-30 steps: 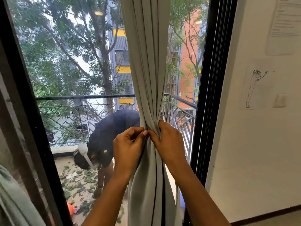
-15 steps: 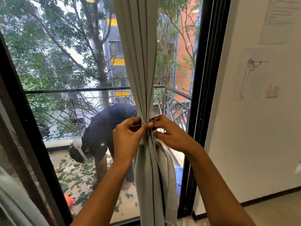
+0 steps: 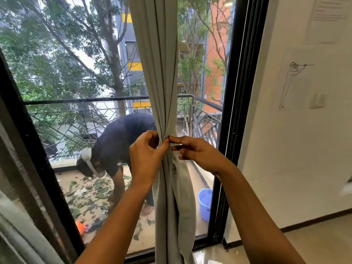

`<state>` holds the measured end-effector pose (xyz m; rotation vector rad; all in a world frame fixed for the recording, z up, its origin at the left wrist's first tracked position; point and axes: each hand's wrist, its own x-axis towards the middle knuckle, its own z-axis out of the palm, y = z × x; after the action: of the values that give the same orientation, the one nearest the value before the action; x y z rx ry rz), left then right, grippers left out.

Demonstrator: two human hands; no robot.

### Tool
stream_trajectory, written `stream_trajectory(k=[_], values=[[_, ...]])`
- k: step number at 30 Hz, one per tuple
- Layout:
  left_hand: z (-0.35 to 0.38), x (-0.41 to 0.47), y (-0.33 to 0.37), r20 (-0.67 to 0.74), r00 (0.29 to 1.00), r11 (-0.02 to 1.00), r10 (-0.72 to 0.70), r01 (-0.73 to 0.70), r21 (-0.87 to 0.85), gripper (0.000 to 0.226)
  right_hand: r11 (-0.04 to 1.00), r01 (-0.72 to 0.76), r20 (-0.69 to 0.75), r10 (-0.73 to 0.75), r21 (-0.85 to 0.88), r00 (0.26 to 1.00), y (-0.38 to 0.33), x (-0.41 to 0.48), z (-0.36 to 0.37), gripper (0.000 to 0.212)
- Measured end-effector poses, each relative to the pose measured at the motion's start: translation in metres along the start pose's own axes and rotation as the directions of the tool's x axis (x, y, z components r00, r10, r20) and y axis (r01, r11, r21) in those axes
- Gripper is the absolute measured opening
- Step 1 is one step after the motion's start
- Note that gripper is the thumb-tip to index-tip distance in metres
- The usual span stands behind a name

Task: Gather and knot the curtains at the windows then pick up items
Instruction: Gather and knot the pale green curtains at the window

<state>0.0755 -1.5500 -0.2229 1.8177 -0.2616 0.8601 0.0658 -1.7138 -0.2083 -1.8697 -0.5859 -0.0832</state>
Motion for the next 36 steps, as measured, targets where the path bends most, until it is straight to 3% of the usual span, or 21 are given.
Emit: stream_trajectory(k=[6,9,12,16,21,24,28,30,33,36], values=[[-0.003,-0.002,-0.001,0.028,1.000,1.000,0.011,-0.010,-0.020,0.013,0.997,-0.019,-0.005,0.019,0.070,1.000,-0.001,-0.004,0.000,0.040],[-0.005,-0.002,0.000,-0.002,1.000,0.998,0.000,0.000,-0.067,0.011,0.986,-0.055,-0.050,0.047,-0.159,0.998,0.001,-0.013,0.009,0.049],[-0.005,-0.002,-0.001,-0.017,1.000,0.997,0.008,-0.009,-0.078,0.012,0.829,-0.141,-0.173,0.055,-0.540,0.983,0.010,-0.022,0.030,0.058],[-0.008,0.000,-0.008,-0.032,0.999,0.997,0.010,-0.013,-0.072,0.012,0.698,-0.200,-0.292,-0.013,-0.687,0.956,0.012,-0.022,0.042,0.022],[-0.014,-0.002,-0.009,-0.034,0.999,0.995,0.028,-0.031,-0.100,0.016,0.512,-0.220,-0.326,-0.127,-0.830,0.937,-0.007,-0.014,0.006,0.014],[-0.016,-0.004,-0.007,-0.011,1.000,0.991,0.029,-0.030,-0.127,0.012,0.467,-0.190,-0.279,-0.129,-0.864,0.952,-0.012,0.002,-0.011,0.013],[-0.022,-0.006,-0.008,0.004,1.000,0.980,0.000,0.001,-0.197,0.016,0.674,0.032,-0.011,-0.060,-0.738,0.998,-0.025,0.018,-0.041,0.012],[-0.025,-0.006,-0.009,0.007,1.000,0.978,-0.025,0.026,-0.206,0.016,0.727,0.078,0.070,-0.041,-0.682,0.997,-0.029,0.023,-0.050,0.012],[-0.027,-0.006,-0.009,0.012,0.998,0.974,-0.054,0.055,-0.220,0.014,0.676,0.102,0.143,0.005,-0.730,0.990,-0.022,0.032,-0.050,0.012],[-0.026,-0.008,-0.007,0.030,0.997,0.971,-0.066,0.071,-0.230,0.014,0.541,0.116,0.124,-0.023,-0.833,0.992,-0.013,0.041,-0.044,0.010]])
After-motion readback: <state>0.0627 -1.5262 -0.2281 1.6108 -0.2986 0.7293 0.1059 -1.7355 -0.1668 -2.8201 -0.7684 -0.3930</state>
